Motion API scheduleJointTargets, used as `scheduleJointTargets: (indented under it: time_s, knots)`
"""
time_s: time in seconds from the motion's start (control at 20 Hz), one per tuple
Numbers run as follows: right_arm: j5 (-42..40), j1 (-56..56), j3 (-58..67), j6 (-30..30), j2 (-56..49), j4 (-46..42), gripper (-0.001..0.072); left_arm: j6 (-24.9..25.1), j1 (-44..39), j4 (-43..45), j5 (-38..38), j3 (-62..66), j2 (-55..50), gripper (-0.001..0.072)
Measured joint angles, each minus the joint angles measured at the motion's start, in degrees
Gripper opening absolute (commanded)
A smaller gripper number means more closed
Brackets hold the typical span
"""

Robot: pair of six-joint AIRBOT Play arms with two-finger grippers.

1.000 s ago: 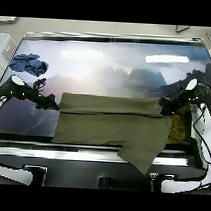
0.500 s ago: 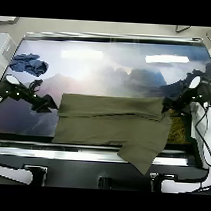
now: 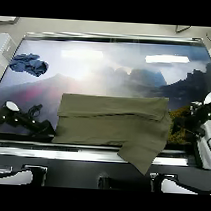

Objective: Fold the clothes and pants, and hang the long-sleeved shirts on hangers.

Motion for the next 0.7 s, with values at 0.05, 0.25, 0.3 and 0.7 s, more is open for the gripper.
scheduleJointTargets:
  time_s: [0.05,0.25,0.3,0.7]
  knots:
    - [-0.24,-0.17,-0.85,-0.07,0.79,0.04,0.0556,0.57,0.0,-0.48,0.55,-1.7,0.59,0.0416]
    - [-0.63,-0.5,-2.34,-0.28,2.14,0.31,0.0549,1.97,-0.04,-2.45,2.89,-5.25,1.7,0.0208]
    - [-0.63,-0.52,-2.49,-0.44,2.29,0.44,0.0548,2.05,-0.11,-2.64,3.78,-5.57,1.81,0.0105]
    - [-2.38,-0.57,-11.98,-1.14,5.95,2.01,0.0561,2.45,-0.44,-4.98,5.97,-6.43,2.12,0.0025]
